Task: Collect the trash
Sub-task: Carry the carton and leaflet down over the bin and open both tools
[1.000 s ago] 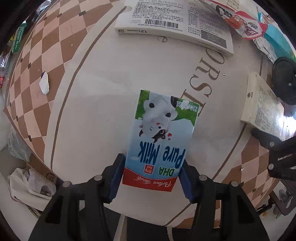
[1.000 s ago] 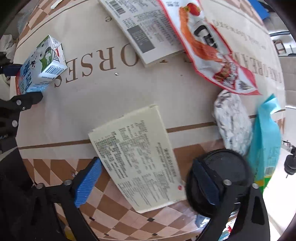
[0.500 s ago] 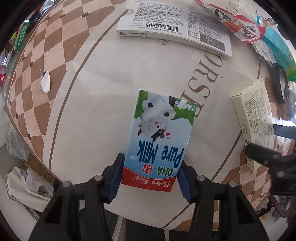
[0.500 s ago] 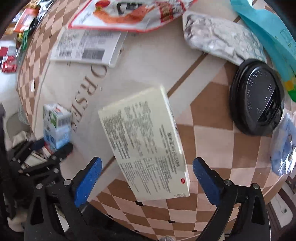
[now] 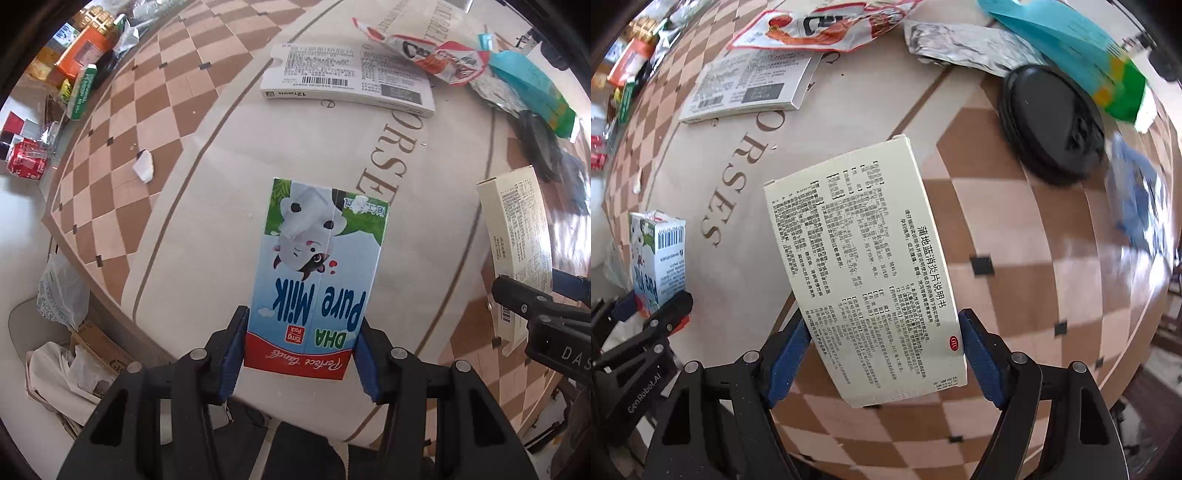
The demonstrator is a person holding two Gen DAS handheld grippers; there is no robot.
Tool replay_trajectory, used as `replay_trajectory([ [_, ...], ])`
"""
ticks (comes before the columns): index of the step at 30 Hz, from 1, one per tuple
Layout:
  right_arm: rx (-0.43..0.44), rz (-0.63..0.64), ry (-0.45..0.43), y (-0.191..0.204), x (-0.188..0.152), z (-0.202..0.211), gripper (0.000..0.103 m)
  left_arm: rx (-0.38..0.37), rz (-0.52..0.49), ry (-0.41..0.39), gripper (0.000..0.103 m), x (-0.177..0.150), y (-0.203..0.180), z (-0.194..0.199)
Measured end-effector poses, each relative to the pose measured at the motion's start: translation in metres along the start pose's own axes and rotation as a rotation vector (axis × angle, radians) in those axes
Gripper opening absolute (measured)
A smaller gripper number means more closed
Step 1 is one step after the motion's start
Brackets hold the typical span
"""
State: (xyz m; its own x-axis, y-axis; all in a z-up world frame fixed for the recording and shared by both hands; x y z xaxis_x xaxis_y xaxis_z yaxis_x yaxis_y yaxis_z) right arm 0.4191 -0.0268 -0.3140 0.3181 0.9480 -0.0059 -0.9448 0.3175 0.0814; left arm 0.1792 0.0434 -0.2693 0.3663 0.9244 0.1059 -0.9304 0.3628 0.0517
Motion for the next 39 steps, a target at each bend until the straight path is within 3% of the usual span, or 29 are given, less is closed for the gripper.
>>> replay_trajectory([
  [6,0.053,-0.129,-0.097,-0.005,-0.055,0.037,0.081,-0.048,-0.044,-0.095,0.049,-0.046,0.016,0.039],
  [8,0.060,-0.162,-0.131,0.020,-0.096,0.048,0.081,-0.078,-0.049,-0.120,0.049,-0.061,0.023,0.051],
  [12,0.080,-0.215,-0.182,0.077,-0.139,0.078,0.081,-0.126,-0.057,-0.160,0.049,-0.092,0.044,0.066],
  [15,0.114,-0.240,-0.199,0.118,-0.184,0.080,0.081,-0.150,-0.061,-0.154,0.049,-0.125,0.059,0.068],
  [19,0.165,-0.246,-0.166,0.153,-0.245,0.061,0.081,-0.150,-0.061,-0.069,0.049,-0.176,0.085,0.045],
  [25,0.217,-0.238,0.021,0.191,-0.319,-0.036,0.081,-0.134,-0.031,0.119,0.049,-0.216,0.102,-0.050],
  [29,0.207,-0.241,0.161,0.196,-0.337,-0.125,0.081,-0.124,-0.020,0.200,0.049,-0.214,0.093,-0.137],
  [35,0.118,-0.266,0.185,0.176,-0.311,-0.260,0.081,-0.141,-0.021,0.269,0.049,-0.192,0.068,-0.271],
  [39,0.096,-0.294,0.192,0.157,-0.283,-0.336,0.081,-0.145,-0.040,0.294,0.049,-0.176,0.053,-0.338],
])
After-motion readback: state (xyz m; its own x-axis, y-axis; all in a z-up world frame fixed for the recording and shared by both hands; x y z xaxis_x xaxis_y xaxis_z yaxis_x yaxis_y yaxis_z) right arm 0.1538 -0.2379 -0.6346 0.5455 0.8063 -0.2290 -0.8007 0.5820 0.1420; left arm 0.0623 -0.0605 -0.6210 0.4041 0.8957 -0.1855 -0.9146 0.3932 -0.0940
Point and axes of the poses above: each gripper's, at about its wrist camera, not at the fingertips, and z roughly against the way its jaws point, y to its left, x to its top, the point moved 3 cm from there along -z, roughly the way its jaws point, and after that the axes turned 6 degrees about z, right-handed, at the moved point
